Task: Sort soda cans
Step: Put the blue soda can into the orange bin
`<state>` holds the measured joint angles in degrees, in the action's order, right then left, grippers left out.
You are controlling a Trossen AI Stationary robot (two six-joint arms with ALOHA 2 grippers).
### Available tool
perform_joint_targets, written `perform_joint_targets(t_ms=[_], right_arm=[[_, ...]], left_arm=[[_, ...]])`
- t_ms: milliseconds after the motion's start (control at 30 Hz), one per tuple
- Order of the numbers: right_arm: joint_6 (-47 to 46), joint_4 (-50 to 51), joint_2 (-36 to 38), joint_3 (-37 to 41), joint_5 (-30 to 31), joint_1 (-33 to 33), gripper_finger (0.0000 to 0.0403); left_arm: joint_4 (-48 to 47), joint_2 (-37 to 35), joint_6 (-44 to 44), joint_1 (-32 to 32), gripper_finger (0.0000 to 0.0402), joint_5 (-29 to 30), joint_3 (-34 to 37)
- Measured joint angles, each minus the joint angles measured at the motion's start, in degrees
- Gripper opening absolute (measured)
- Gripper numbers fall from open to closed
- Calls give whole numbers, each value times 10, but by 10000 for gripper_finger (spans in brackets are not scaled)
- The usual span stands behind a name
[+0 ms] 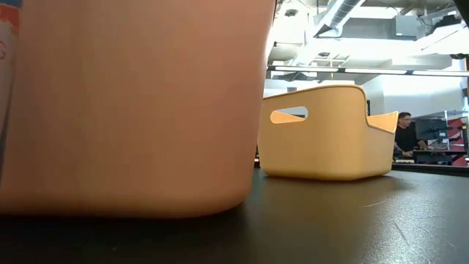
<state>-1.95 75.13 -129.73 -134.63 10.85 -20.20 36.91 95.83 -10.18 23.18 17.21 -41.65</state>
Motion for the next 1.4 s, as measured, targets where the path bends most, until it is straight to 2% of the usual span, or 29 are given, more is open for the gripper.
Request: perform_joint_targets(t_ms=[433, 733, 933, 1067, 1400], right_arm=[[-2, 5, 15, -4, 15, -18, 318], [-26, -9, 59, -4, 46, -34, 320], [-45, -3, 62, -4, 88, -57, 288], [-64, -2, 62, -4, 89, -68, 253], [-86, -1, 62, -4, 117, -81, 162]], left_arm=[[-1, 0, 41, 17, 222, 34, 0], [22, 6, 50, 22, 222, 51, 1], [130, 64, 76, 23, 222, 53, 7], [199, 97, 94, 24, 222, 64, 7], [220, 140, 93, 24, 222, 97, 7]])
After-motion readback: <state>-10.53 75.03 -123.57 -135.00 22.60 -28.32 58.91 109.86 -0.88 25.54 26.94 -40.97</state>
